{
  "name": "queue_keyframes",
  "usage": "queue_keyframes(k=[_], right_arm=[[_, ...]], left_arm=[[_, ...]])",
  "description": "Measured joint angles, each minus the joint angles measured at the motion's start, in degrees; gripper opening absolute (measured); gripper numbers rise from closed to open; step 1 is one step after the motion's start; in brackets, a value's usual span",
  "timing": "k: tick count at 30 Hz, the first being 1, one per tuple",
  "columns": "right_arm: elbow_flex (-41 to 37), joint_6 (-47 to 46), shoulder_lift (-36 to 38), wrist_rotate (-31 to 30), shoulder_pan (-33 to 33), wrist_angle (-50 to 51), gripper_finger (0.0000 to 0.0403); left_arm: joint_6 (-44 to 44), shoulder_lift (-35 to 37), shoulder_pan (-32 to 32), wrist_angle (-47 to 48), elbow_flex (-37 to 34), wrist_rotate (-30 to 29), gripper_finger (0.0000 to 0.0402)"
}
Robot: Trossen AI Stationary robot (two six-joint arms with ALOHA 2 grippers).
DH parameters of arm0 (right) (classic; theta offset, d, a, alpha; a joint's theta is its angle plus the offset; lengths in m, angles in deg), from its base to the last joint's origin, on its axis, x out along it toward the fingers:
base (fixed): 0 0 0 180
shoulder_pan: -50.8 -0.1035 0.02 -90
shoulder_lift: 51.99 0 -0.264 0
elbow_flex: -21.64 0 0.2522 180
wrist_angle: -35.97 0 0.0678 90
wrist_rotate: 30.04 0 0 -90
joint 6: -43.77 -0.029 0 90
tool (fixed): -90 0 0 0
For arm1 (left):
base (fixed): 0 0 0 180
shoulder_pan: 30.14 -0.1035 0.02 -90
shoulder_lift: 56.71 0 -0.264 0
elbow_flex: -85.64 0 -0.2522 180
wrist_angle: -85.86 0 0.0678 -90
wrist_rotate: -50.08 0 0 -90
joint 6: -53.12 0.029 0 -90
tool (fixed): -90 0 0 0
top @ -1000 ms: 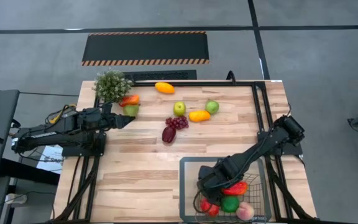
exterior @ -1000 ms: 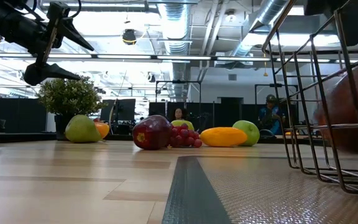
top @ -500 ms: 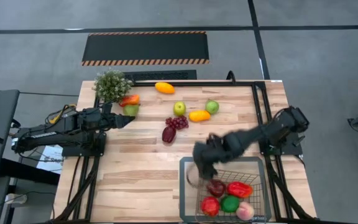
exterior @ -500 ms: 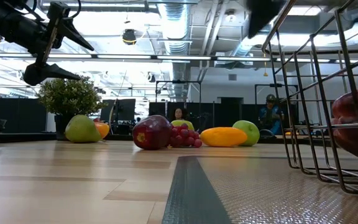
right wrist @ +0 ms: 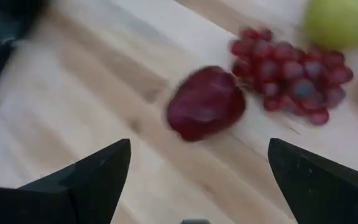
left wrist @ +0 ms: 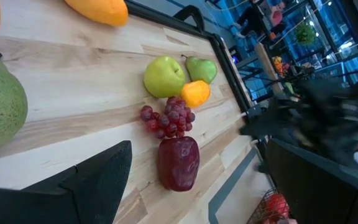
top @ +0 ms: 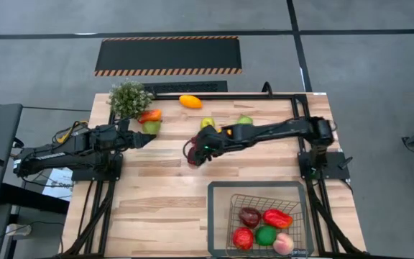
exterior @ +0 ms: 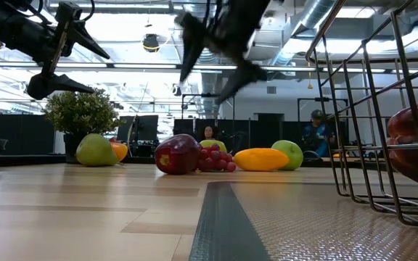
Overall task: Build produce basket
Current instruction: Put the dark red apple into the wire basket
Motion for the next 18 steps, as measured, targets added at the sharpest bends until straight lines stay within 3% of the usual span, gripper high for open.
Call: queue_keyframes(k=[8, 18], right_arm=[[0.1, -4.2, -7.7, 0.3, 3.9, -8.8, 0.0394], [0.0, -7.1, -14.7, 3.5, 1.5, -11.8, 0.0392]], left_arm=[[0.3, 0.0, 0.0, 0.0, 0.0, 0.0, 0.036], [0.7, 0.0, 0.0, 0.7, 0.0, 0.0, 0.036]])
